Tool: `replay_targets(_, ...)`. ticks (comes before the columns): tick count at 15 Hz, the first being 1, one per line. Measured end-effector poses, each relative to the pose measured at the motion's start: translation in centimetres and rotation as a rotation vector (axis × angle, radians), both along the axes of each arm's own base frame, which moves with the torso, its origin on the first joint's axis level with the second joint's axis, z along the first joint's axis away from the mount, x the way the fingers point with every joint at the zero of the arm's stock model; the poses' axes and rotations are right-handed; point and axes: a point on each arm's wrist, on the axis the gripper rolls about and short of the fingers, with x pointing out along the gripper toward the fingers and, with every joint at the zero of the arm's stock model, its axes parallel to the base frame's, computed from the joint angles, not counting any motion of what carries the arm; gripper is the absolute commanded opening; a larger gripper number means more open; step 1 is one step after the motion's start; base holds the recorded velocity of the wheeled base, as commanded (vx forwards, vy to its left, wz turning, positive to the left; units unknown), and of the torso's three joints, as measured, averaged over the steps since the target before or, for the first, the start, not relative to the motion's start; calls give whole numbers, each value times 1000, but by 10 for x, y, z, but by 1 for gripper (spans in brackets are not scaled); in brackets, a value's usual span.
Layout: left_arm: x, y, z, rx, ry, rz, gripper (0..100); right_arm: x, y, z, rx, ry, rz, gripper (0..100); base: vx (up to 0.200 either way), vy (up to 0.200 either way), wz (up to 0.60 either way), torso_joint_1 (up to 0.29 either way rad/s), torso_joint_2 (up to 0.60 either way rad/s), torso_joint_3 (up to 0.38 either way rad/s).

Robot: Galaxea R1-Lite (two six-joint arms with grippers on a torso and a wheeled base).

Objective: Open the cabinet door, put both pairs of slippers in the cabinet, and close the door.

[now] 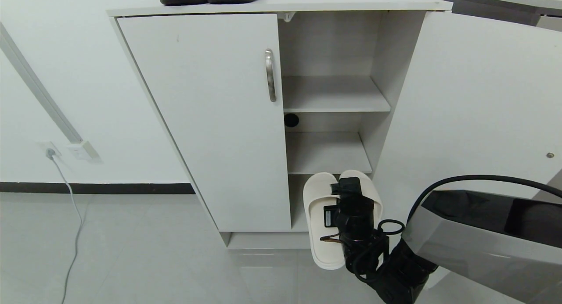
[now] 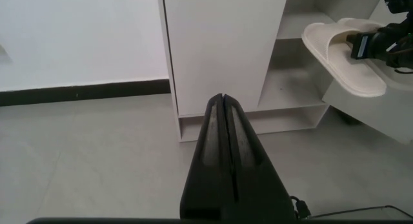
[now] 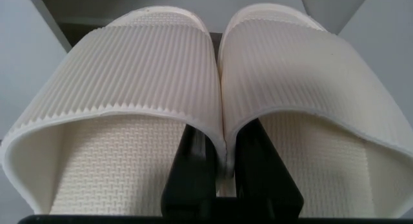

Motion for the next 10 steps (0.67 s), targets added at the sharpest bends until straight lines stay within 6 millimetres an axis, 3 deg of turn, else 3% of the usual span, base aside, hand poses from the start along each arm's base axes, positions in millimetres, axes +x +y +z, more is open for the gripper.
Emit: replay_targets(10, 0, 0, 0, 0, 0, 0, 0, 1, 1, 0, 3, -3, 0, 0, 200, 0, 0, 1, 4, 2)
